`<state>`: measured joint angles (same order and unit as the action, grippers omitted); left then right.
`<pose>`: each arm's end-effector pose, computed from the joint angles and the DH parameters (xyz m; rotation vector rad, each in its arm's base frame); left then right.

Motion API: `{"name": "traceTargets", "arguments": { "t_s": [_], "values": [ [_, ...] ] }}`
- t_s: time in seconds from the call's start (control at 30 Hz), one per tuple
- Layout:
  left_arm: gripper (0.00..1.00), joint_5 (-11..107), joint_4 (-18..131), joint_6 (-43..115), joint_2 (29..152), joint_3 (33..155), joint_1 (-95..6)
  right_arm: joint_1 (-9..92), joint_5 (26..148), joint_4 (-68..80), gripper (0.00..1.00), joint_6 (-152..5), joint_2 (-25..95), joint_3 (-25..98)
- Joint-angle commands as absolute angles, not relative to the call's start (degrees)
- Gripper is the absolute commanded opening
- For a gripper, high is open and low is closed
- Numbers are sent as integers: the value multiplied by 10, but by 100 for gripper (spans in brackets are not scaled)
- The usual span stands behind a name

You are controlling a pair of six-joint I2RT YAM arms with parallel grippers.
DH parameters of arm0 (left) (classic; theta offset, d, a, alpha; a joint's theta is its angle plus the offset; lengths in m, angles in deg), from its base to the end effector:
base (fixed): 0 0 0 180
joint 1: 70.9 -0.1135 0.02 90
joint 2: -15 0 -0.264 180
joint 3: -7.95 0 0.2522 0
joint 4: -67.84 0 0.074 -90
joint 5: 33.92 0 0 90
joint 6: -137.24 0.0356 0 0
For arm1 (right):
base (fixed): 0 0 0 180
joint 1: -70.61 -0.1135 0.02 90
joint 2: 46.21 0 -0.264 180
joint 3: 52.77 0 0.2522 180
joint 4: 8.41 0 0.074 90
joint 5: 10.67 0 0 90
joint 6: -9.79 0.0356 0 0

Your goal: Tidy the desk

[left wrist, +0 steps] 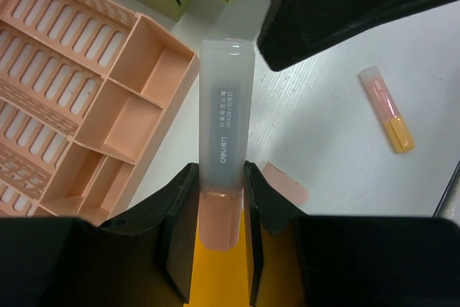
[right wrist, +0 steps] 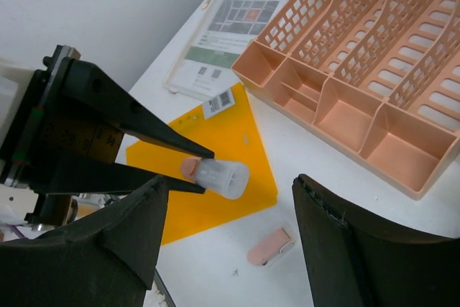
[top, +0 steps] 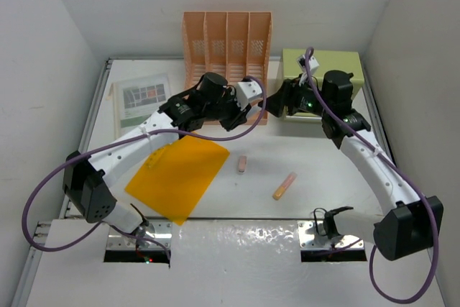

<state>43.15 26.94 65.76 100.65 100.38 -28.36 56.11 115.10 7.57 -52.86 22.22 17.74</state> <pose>0.2454 -0.2360 0.3455 1.2234 1.8158 -0.4834 0.2609 0.0890 0.3434 -0.2564 1.8840 1.0710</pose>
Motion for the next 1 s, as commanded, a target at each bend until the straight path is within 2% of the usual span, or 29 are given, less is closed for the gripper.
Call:
{"name": "traceTargets", "arguments": {
  "t_s": [0.0,0.13,0.2,0.33,0.43,0.47,0.5,0.53,0.63,0.67,0.7,0.73,0.8,0.97],
  "values": [
    [0,426,293,651,980,1020,-285,548,1143,39,68,-508,237,183],
    [0,421,295,652,985,1017,-285,529,1140,17,64,-494,270,190],
    [0,422,299,650,985,1013,-285,515,1143,22,57,-498,293,204],
    [0,435,304,653,983,1013,-285,504,1143,40,53,-503,320,221],
    [0,449,307,658,982,1011,-285,501,1145,42,29,-506,327,220],
    [0,453,309,660,983,1008,-285,501,1144,43,12,-505,328,220],
    [0,456,310,661,982,1007,-285,502,1142,44,4,-506,329,220],
    [0,462,311,661,982,1006,-285,502,1139,46,0,-507,327,221],
    [1,469,310,663,983,998,-285,502,1095,78,0,-536,319,231],
    [29,468,306,664,984,995,-285,502,1076,105,0,-561,316,235],
    [52,469,303,665,984,994,-285,502,1053,124,0,-577,313,241],
    [99,471,298,664,983,991,-285,502,999,164,0,-607,308,253],
    [100,494,296,665,980,987,-285,502,937,201,0,-637,301,266],
    [100,582,335,703,939,923,-285,501,609,281,0,-737,281,296]
  ]
}}
